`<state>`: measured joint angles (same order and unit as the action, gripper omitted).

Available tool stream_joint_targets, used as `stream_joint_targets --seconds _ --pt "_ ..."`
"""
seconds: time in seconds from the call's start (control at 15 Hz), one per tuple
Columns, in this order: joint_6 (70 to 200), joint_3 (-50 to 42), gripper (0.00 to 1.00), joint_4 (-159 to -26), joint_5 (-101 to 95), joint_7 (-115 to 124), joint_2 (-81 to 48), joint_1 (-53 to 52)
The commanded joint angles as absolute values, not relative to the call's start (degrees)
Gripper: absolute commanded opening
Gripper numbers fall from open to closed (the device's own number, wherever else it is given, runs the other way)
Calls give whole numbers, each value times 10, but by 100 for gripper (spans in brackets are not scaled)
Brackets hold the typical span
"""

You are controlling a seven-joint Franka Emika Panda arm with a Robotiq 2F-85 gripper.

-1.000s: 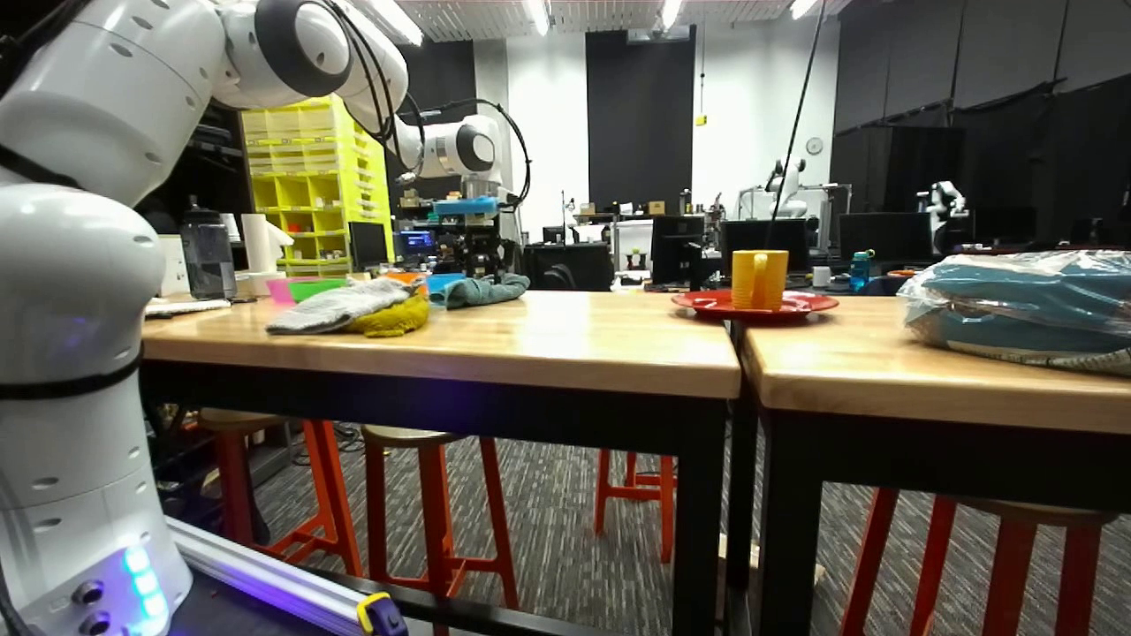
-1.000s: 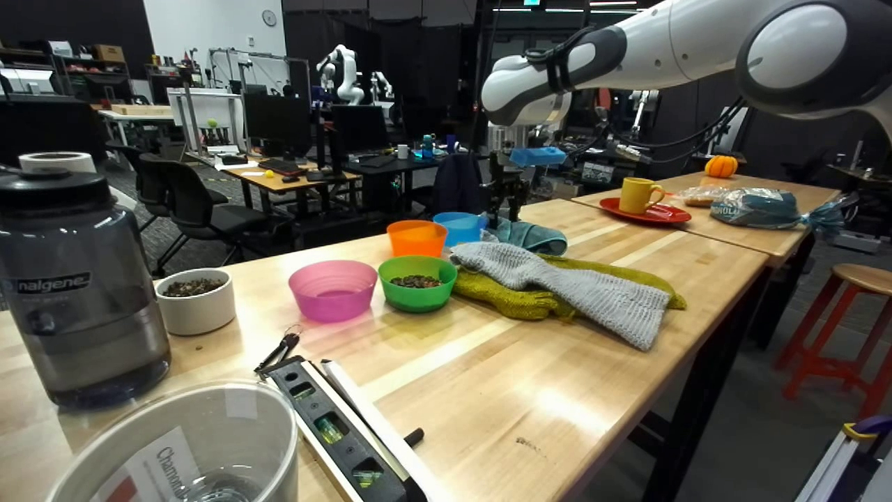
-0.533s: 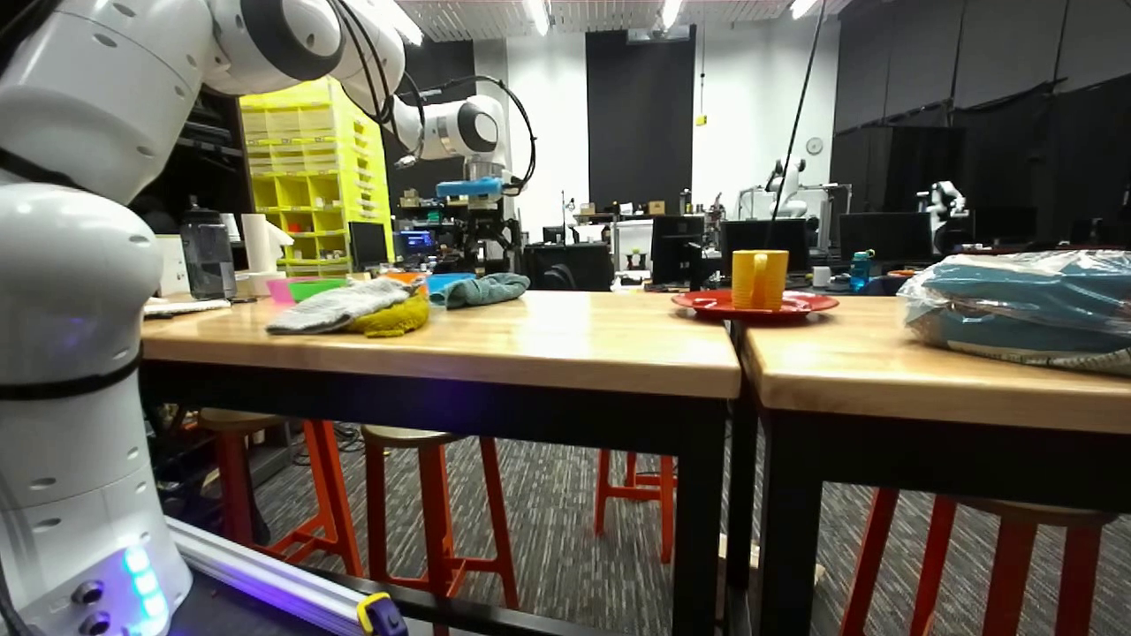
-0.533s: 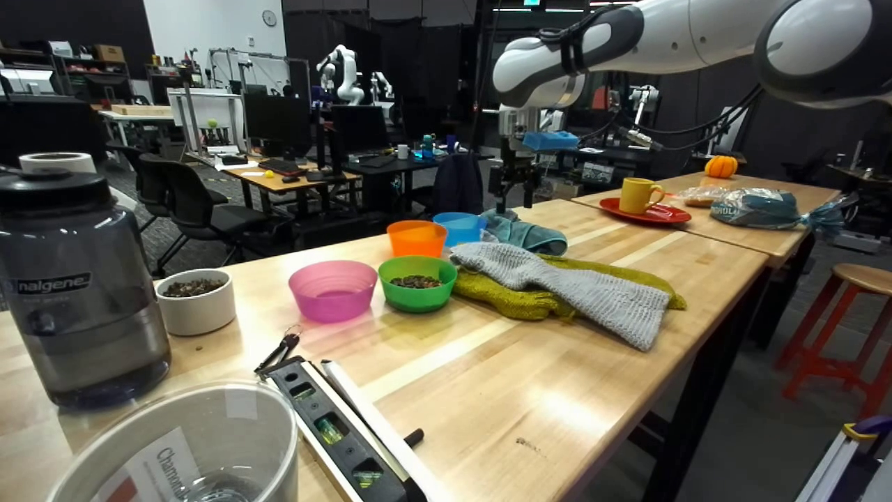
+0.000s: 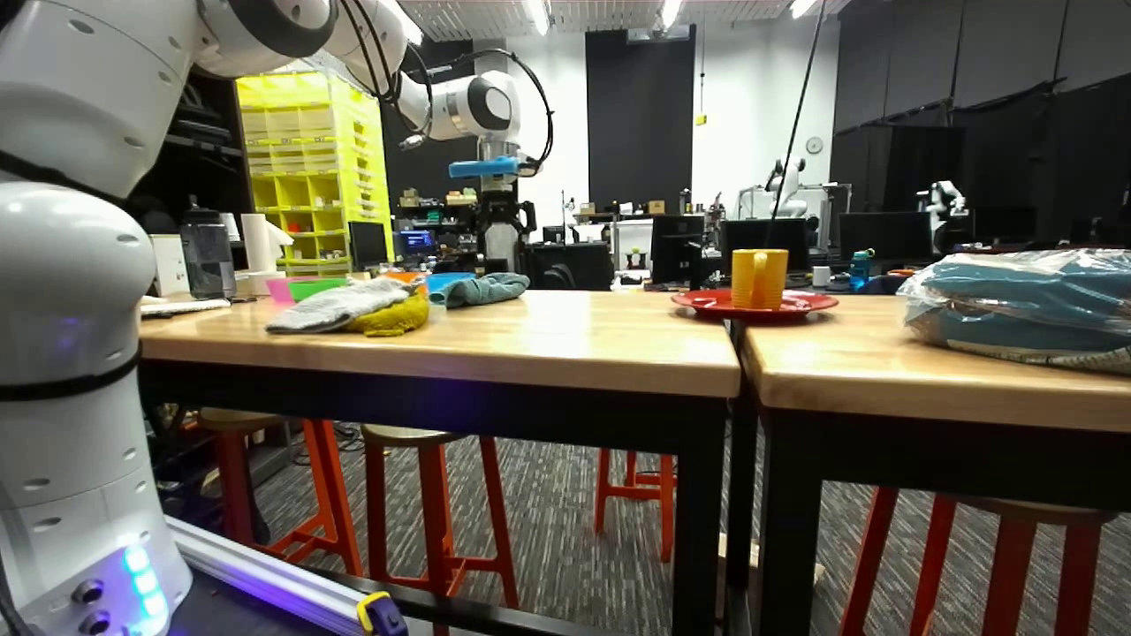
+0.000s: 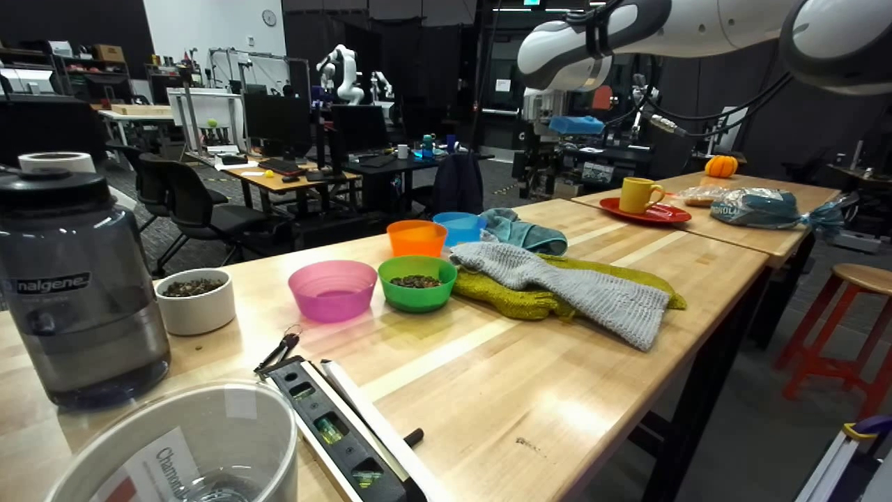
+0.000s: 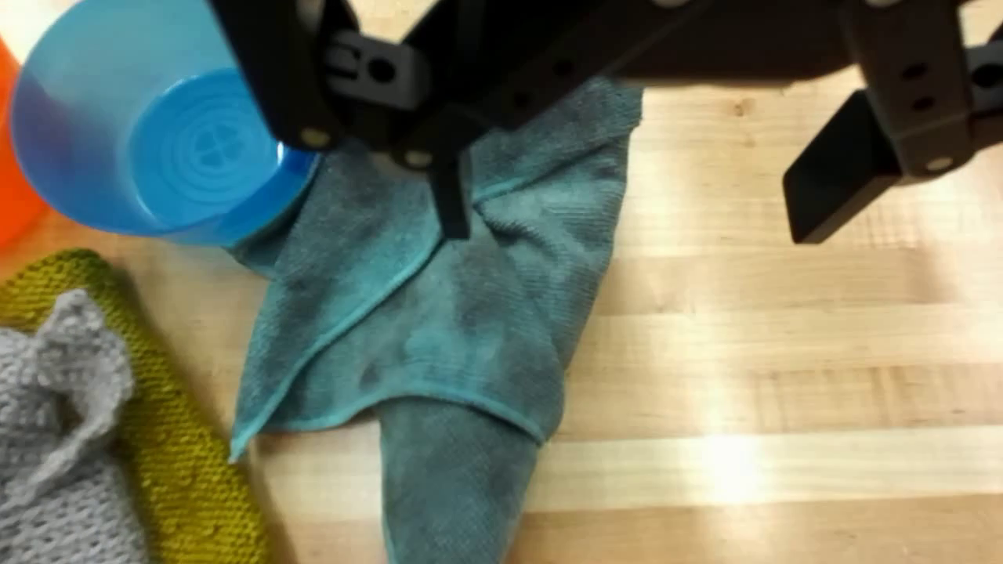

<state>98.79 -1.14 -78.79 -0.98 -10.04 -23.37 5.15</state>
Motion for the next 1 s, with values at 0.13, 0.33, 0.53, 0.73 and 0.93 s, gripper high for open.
stream_joint_targets --seconds 0.13,0.33,0.53,0.73,0.93 --pt "995 -19 100 -881 18 -133 -143 79" --pt "997 -28 100 -923 30 -152 -105 90" --pt "998 -42 100 -963 37 -167 -69 99" --pt "993 -59 100 -997 39 -184 -38 106" --pt "981 -77 100 -1023 39 -198 -13 112"
